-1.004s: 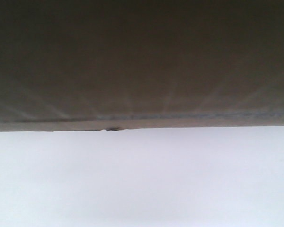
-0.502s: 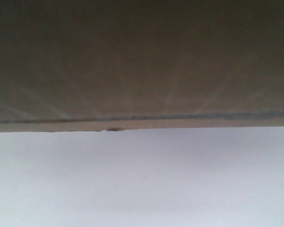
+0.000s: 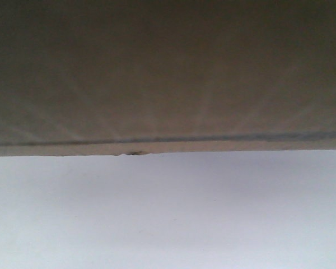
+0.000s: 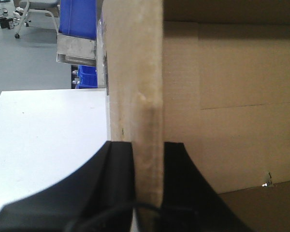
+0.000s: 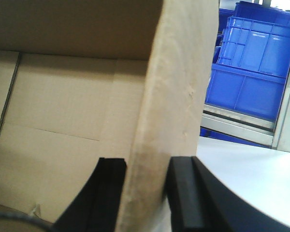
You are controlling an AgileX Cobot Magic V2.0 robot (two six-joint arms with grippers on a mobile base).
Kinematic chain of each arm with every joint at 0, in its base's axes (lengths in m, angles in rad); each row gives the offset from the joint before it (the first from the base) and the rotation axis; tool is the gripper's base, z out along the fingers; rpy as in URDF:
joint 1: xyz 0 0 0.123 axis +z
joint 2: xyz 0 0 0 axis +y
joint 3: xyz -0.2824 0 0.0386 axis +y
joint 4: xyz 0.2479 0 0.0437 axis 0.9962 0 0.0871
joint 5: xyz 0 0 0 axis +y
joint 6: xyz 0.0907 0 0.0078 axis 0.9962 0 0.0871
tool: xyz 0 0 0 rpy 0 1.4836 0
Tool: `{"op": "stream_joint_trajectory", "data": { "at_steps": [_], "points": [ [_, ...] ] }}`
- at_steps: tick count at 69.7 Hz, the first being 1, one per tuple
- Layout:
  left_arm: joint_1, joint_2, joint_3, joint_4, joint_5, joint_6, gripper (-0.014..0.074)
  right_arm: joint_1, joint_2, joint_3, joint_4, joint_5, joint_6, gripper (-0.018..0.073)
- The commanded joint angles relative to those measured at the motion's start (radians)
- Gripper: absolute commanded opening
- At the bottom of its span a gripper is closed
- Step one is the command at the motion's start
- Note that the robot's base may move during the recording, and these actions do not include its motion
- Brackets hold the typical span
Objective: Grab box from left shelf to table start
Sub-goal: 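Approach the white table holding the box above it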
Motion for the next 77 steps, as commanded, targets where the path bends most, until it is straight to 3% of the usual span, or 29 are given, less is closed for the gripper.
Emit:
{"op": "stream_joint_trajectory", "data": {
  "at_steps": [1, 40, 48, 71, 77],
  "points": [
    [-0.019, 0.009, -0.034, 0.011, -0.135, -0.014, -0.0099, -0.002, 0.024, -0.024, -0.088, -0.108, -0.009, 0.006],
    [-0.019, 0.009, -0.013, 0.003, -0.13, -0.014, -0.0099, -0.002, 0.024, -0.024, -0.079, -0.104, -0.009, 0.006],
    [-0.019, 0.035, -0.014, 0.019, -0.183, -0.016, -0.0099, -0.002, 0.04, -0.025, -0.077, -0.138, -0.009, 0.006],
    [-0.019, 0.422, -0.137, 0.051, -0.164, -0.02, -0.0099, -0.002, 0.392, -0.15, -0.077, -0.087, -0.007, 0.006],
    [-0.019, 0.54, -0.152, 0.086, -0.162, -0.068, -0.0099, -0.002, 0.517, -0.199, -0.077, -0.05, -0.007, 0.006]
  ]
}}
